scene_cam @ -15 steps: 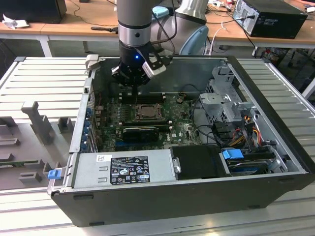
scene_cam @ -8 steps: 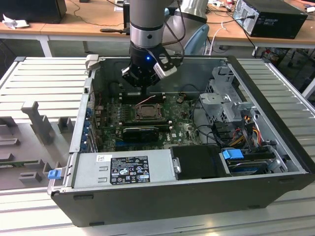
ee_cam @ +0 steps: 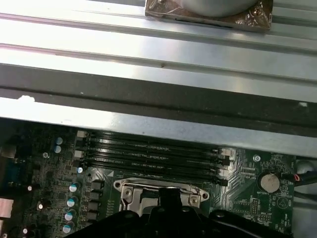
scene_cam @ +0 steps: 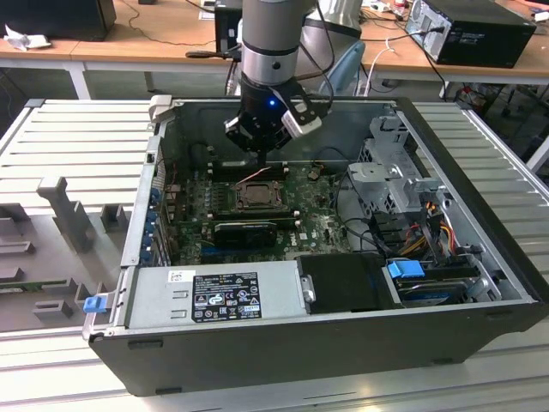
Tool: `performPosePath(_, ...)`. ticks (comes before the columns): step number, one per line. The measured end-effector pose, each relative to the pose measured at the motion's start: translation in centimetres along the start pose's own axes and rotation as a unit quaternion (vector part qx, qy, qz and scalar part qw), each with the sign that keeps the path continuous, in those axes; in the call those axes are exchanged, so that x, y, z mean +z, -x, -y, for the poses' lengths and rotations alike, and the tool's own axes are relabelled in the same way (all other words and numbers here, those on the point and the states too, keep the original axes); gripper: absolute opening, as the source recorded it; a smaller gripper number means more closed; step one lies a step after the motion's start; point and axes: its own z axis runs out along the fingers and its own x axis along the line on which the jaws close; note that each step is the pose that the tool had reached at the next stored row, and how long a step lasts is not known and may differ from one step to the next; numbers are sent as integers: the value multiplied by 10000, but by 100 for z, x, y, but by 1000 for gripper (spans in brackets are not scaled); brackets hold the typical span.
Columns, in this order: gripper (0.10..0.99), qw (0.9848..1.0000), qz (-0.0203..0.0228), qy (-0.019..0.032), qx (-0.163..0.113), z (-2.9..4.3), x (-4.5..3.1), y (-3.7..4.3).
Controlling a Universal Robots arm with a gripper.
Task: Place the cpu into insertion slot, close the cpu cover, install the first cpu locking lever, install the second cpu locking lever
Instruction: 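Install the first cpu locking lever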
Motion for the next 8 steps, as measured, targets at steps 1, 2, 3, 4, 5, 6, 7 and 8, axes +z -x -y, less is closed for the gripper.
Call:
performPosePath(1,106,10000,7,60,4,1,3,1)
performPosePath(2,106,10000,13,94,14,3,11,2)
performPosePath(3,106,9999,18,107,32,5,28,3)
performPosePath(4,106,9999,19,106,49,8,46,2)
performPosePath(5,106,9999,21,106,66,11,66,2)
performPosePath(6,106,9999,24,106,93,14,90,2)
performPosePath(7,106,9999,26,106,109,15,98,2)
performPosePath(8,106,9999,29,112,124,16,103,2)
